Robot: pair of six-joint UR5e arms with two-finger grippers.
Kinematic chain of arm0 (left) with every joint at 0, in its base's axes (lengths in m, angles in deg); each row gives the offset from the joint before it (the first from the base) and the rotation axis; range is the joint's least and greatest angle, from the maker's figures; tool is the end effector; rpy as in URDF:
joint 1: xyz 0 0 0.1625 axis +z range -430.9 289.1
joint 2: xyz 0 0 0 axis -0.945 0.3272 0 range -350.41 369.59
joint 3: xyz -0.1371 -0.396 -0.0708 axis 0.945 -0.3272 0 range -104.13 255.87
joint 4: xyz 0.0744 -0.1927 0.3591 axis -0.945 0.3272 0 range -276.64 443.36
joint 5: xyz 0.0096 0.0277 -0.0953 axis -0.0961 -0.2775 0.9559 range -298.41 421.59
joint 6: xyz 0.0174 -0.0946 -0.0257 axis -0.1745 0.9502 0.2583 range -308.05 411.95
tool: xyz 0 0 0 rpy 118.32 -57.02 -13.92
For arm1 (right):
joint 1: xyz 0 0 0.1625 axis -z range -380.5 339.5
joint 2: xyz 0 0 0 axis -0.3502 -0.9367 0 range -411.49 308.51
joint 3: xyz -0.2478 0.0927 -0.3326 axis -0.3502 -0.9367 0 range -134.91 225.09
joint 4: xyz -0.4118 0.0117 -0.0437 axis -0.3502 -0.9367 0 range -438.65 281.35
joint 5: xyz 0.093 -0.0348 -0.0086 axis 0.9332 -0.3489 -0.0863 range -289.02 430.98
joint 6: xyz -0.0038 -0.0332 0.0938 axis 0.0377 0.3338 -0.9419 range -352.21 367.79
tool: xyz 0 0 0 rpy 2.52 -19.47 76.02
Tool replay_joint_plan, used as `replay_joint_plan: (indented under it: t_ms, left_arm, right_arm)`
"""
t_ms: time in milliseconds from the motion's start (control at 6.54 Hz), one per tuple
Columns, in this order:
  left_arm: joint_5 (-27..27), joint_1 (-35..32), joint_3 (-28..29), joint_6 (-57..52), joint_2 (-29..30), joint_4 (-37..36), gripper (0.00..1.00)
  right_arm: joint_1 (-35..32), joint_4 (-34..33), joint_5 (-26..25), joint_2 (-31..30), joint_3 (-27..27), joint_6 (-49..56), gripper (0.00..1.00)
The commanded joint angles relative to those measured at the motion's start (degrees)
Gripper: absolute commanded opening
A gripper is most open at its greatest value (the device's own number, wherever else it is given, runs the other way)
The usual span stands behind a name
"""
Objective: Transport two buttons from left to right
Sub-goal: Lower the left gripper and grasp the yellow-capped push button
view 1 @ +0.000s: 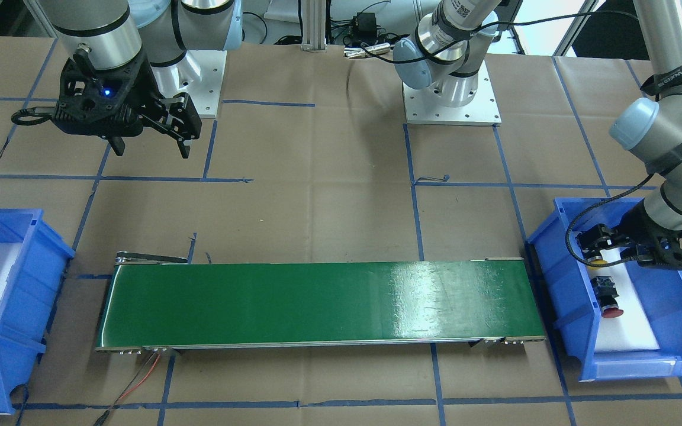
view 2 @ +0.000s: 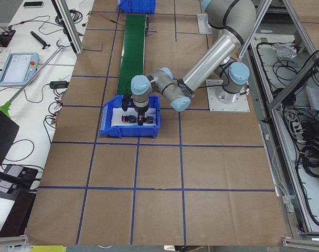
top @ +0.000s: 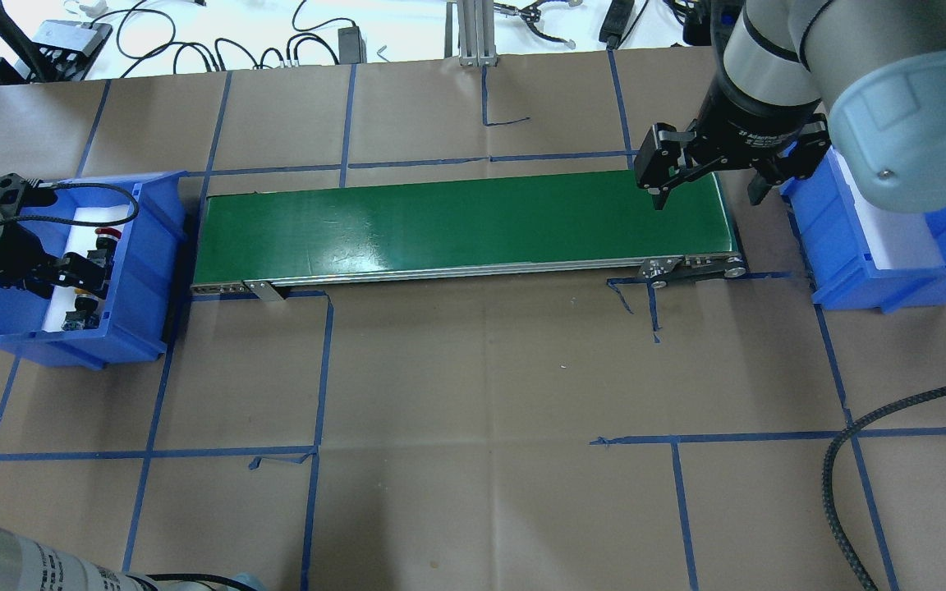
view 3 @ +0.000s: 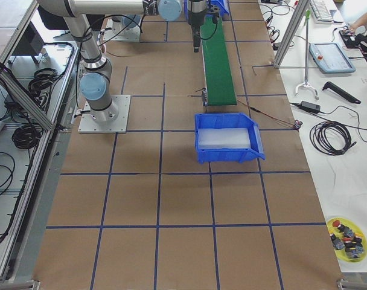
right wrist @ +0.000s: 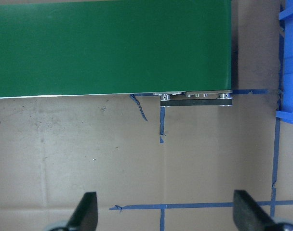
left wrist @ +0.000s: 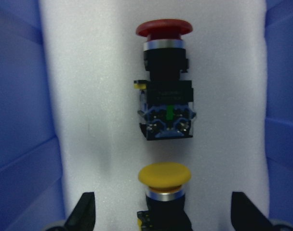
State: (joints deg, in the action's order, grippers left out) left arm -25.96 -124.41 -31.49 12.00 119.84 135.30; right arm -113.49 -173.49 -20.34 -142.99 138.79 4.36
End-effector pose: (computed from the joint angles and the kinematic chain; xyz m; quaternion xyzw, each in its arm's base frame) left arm 0.2213 -0.5307 0.2232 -0.0302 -0.9993 0.0163 0.0144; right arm 0.1560 -0.4775 0.4775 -0.0040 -0.9997 0.0236 0.0102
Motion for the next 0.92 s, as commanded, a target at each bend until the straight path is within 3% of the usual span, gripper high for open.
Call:
replay_joint_plan:
  t_ms: [0, 306, 459, 765]
  left_arm:
    - [0.0, 0.0, -0.6, -0.2, 1.2, -1.7, 1.0]
    - [0.0, 0.0, -0.7, 0.1, 1.5, -1.7, 0.99]
    - [0.1, 0.0, -0.6, 0.3, 1.5, -1.7, 0.84]
    - [-0.1, -0.1, -0.5, 1.3, 1.4, -1.2, 0.4]
  right_arm:
    - [0.0, 0.0, 0.0, 0.0, 0.0, 0.1, 1.0]
    - [0.0, 0.0, 0.0, 0.0, 0.0, 0.1, 1.0]
    - [0.0, 0.0, 0.0, 0.0, 0.0, 0.1, 1.0]
    - [0.0, 0.0, 0.0, 0.0, 0.0, 0.1, 1.0]
